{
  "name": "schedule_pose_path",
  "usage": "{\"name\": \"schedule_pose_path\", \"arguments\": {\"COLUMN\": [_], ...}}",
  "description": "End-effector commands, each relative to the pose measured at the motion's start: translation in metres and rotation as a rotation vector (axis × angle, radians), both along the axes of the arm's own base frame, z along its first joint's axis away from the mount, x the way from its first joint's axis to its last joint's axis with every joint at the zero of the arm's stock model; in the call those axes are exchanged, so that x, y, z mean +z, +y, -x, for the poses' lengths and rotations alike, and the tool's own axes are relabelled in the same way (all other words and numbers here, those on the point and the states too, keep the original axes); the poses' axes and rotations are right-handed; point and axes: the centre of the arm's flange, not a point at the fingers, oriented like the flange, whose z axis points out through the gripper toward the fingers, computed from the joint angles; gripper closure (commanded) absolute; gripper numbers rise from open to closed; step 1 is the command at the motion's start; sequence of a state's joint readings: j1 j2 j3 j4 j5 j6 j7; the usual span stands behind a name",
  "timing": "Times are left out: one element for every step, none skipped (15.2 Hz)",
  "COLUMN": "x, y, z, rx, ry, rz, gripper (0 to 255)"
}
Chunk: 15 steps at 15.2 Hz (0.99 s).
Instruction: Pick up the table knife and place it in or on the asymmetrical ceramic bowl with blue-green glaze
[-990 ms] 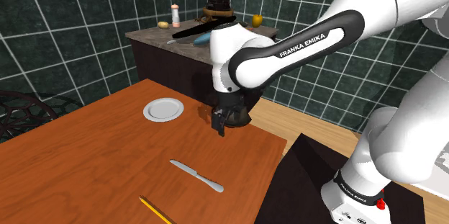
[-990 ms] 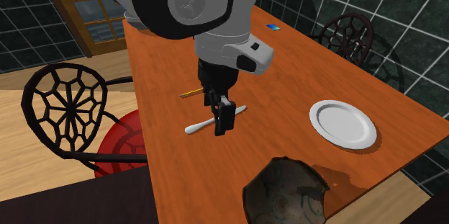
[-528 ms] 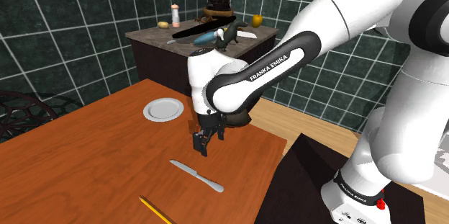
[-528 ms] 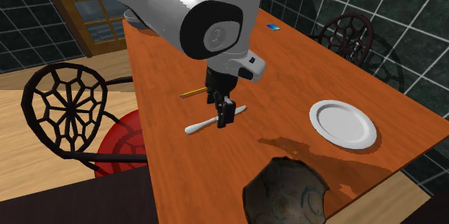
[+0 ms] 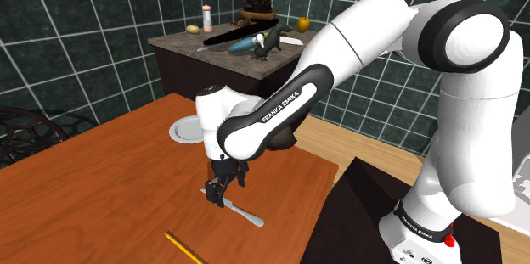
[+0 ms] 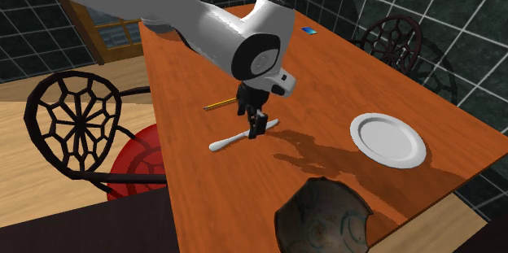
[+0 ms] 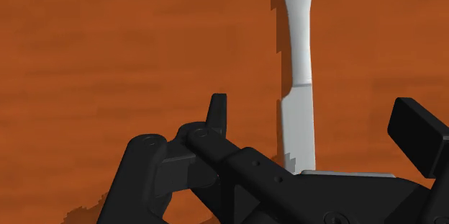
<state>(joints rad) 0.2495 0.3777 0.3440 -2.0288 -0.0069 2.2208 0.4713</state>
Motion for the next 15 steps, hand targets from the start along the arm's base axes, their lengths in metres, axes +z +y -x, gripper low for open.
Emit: {"name": "schedule_pose_path", "arguments": {"x": [-0.010, -0.015, -0.020, -0.025, -0.031, -0.039, -0.039, -0.039, -0.039, -0.039, -0.039, -0.039, -0.039, -0.039, -0.039], "y": [0.004, 0.004, 0.004, 0.004, 0.004, 0.004, 0.004, 0.004, 0.004, 0.004, 0.004, 0.004, 0.004, 0.004, 0.004], "z": [0.001, 0.002, 0.003, 0.004, 0.006, 0.007, 0.007, 0.007, 0.007, 0.007, 0.007, 0.007, 0.007, 0.007, 0.007], "rx": [0.001, 0.001, 0.001, 0.001, 0.001, 0.001, 0.001, 0.001, 0.001, 0.001, 0.001, 0.001, 0.001, 0.001, 0.001], "ry": [0.001, 0.001, 0.001, 0.001, 0.001, 0.001, 0.001, 0.001, 0.001, 0.001, 0.001, 0.001, 0.001, 0.001, 0.001], "rz": [-0.001, -0.001, -0.001, -0.001, -0.001, -0.001, -0.002, -0.001, -0.001, -0.001, -0.001, -0.001, -0.001, -0.001, -0.001], "gripper": [0, 0, 0, 0, 0, 0, 0, 0, 0, 0, 0, 0, 0, 0, 255]}}
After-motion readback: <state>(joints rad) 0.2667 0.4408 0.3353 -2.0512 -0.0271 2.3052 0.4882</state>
